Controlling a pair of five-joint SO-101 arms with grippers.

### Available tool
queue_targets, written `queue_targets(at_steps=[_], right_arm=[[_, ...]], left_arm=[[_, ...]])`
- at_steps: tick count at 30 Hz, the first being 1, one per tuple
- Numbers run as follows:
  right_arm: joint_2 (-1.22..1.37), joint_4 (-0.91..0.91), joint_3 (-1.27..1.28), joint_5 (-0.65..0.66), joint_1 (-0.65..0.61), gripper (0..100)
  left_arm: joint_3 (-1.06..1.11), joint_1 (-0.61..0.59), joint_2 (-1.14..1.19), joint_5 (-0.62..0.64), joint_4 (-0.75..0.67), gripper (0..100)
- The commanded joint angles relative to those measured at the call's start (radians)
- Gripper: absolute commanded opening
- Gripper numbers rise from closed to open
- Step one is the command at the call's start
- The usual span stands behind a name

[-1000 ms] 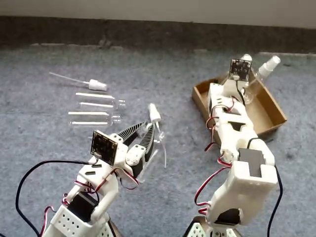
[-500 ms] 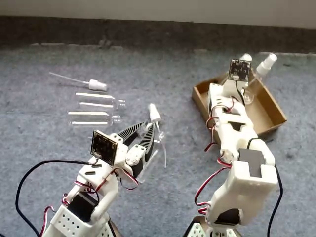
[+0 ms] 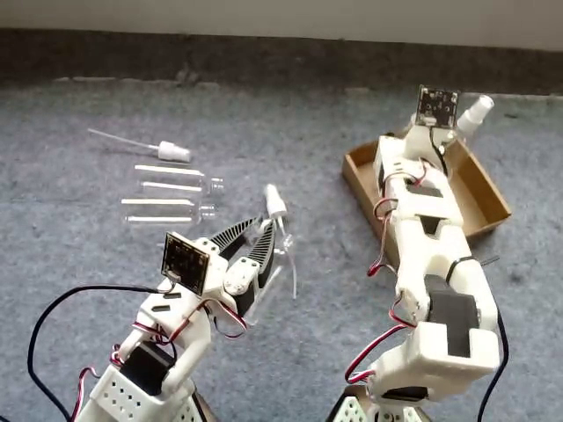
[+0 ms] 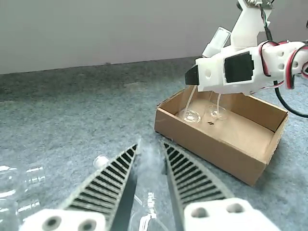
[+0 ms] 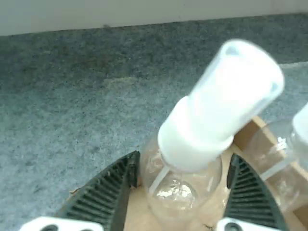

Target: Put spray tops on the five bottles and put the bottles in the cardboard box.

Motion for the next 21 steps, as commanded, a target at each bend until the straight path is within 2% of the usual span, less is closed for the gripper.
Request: queue_targets(at_steps=[1, 11, 16, 21], right_arm=[[-0.108, 0.085, -0.117, 0.002, -0.012, 25.0], [-0.254, 0.305, -0.254, -0.006, -0.016, 25.0], [-0.384, 0.406, -0.252, -0.002, -0.076, 25.0], [-0.541, 0.509, -0.242, 0.000, -0.180, 24.6]], left_arm=[[0.015, -0.007, -0.013, -0.008, -0.020, 3], [0.015, -0.008, -0.013, -0.008, -0.020, 3], [0.015, -0.012, -0.013, -0.009, -0.023, 3], [0.001, -0.096, -0.013, -0.009, -0.025, 3]])
